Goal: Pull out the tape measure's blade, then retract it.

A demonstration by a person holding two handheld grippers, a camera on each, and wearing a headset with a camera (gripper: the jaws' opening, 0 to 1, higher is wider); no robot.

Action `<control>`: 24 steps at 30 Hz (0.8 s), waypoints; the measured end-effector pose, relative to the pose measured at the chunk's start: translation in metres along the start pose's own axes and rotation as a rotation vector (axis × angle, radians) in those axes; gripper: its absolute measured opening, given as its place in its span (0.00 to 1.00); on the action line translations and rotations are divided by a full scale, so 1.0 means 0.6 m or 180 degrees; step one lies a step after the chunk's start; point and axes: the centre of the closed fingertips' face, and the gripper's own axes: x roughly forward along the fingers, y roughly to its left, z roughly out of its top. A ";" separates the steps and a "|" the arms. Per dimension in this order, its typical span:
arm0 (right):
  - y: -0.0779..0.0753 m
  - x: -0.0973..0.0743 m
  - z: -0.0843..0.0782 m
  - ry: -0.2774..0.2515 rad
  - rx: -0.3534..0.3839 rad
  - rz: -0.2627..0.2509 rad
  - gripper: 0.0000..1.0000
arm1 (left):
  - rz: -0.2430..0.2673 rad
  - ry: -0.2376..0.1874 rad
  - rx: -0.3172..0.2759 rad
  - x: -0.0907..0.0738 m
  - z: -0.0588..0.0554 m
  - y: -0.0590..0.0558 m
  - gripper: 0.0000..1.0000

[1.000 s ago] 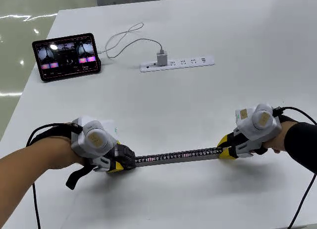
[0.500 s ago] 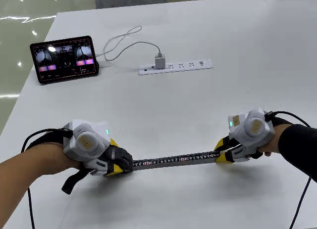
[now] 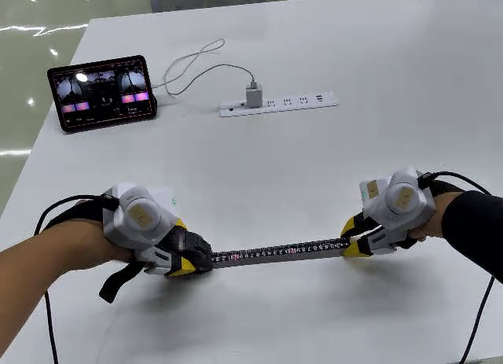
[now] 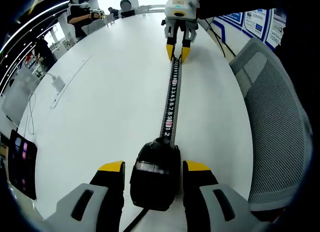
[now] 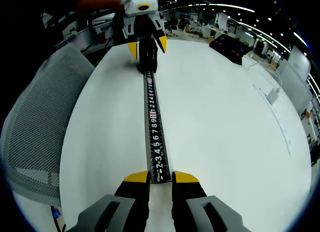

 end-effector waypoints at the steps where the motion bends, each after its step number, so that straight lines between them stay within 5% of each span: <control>1: -0.001 -0.001 0.000 0.0008 0.0004 -0.0022 0.14 | 0.0016 -0.0013 -0.0024 -0.002 0.000 0.002 0.46; 6: -0.004 -0.006 0.007 -0.0053 0.0106 -0.0087 0.21 | 0.0066 -0.0087 -0.0163 -0.014 0.005 0.006 0.53; 11: -0.010 -0.017 0.013 -0.0099 0.0285 -0.0203 0.26 | -0.0011 -0.0266 -0.0492 -0.020 0.014 -0.003 0.64; 16: -0.014 -0.029 0.014 -0.0206 0.0503 -0.0310 0.35 | 0.0038 -0.0290 -0.0608 -0.026 0.014 -0.010 0.72; 19: -0.022 -0.041 0.018 -0.0349 0.0795 -0.0401 0.42 | 0.0120 -0.0350 -0.0773 -0.030 0.013 -0.007 0.77; 24: -0.023 -0.056 0.017 -0.0429 0.0904 -0.0539 0.52 | 0.0295 -0.0585 -0.1110 -0.042 0.020 0.008 0.83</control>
